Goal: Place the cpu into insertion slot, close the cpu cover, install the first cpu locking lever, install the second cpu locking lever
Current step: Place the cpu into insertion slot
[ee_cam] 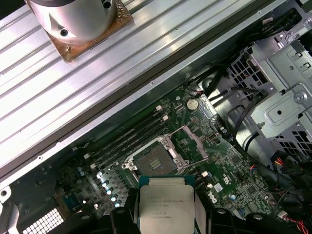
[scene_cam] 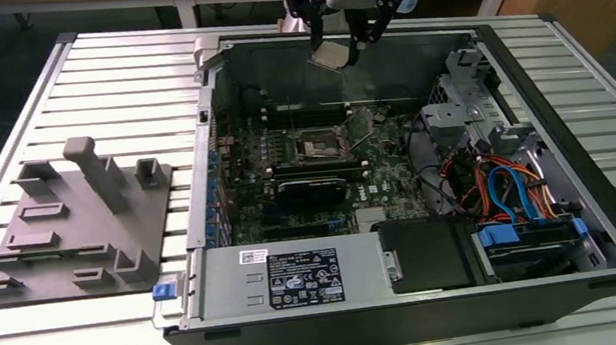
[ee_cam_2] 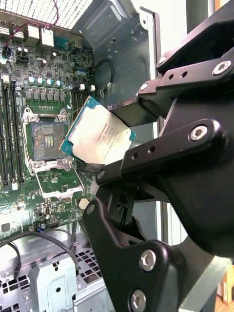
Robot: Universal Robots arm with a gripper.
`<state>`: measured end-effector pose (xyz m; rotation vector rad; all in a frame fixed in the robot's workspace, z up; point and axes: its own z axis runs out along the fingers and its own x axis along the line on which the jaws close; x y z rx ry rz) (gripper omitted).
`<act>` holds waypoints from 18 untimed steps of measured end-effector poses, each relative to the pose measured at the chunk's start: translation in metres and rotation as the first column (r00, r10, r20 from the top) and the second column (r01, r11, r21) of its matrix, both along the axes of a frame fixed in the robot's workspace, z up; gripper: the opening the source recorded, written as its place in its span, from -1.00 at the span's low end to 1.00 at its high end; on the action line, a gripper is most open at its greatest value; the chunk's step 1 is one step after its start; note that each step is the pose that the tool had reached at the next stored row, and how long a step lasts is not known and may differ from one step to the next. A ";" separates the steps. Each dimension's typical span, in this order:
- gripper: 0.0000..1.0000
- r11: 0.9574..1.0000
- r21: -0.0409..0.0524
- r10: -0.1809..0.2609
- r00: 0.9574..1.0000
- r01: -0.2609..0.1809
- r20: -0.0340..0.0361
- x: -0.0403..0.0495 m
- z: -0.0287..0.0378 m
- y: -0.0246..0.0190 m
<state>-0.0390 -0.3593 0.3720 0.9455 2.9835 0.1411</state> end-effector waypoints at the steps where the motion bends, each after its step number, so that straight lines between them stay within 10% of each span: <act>1: 0.08 1.000 0.000 0.000 1.000 0.000 0.000 0.0000 0.0000 0.0000; 18: 0.08 0.995 0.000 -0.102 0.995 0.102 0.000 0.0000 -0.0003 0.0001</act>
